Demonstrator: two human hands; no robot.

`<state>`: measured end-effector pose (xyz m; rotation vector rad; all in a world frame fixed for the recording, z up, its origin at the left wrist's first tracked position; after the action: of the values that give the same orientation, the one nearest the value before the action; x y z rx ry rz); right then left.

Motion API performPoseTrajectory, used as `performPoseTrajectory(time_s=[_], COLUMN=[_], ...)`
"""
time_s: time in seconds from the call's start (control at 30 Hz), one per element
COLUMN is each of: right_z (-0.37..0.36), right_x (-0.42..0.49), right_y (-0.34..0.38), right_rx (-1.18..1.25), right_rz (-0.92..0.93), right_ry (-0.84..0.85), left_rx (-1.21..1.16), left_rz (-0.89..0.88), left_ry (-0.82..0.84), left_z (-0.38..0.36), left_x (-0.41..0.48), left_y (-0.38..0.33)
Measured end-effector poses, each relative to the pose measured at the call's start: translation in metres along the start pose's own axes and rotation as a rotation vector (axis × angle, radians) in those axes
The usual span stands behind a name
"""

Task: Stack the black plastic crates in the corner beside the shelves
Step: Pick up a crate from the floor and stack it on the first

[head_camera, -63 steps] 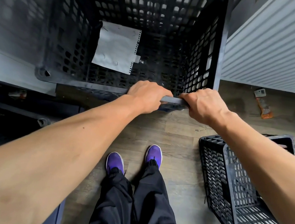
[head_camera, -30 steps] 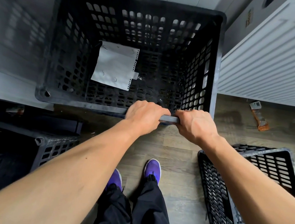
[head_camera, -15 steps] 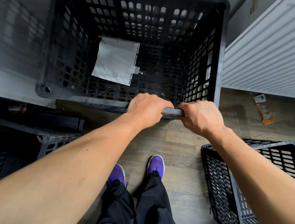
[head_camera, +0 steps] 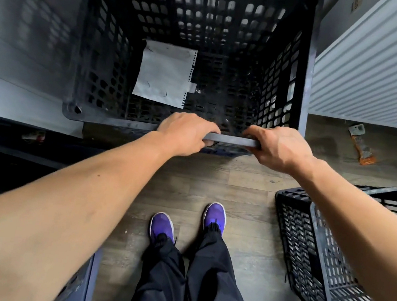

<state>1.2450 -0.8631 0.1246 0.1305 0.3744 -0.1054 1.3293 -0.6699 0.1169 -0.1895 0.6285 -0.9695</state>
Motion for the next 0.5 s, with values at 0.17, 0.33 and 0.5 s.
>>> performPoseTrajectory(time_s=[0.17,0.33,0.5], right_z=[0.006,0.006,0.007], right_x=[0.007,0.005,0.001], right_y=[0.002,0.006,0.010], right_rx=[0.030,0.018,0.025], right_rz=[0.010,0.034,0.049], right_ry=[0.137,0.179,0.073], left_rx=[0.012,0.098,0.129], left_rz=[0.013,-0.018,-0.023], left_ry=[0.005,-0.080,-0.170], left_z=[0.005,0.008,0.004], left_x=[-0.014,-0.020,-0.024], left_y=[0.015,0.007,0.009])
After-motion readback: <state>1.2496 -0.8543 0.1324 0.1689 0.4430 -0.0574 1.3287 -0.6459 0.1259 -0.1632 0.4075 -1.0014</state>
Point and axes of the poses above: each hand's wrist, its own x-axis towards the middle knuckle, its own z-axis out of the back of the hand, y = z × x, the point moved 3 cm from there along x, towards the middle knuckle, and after that the axes turned 13 degrees about -z, right-handed, at the moved point
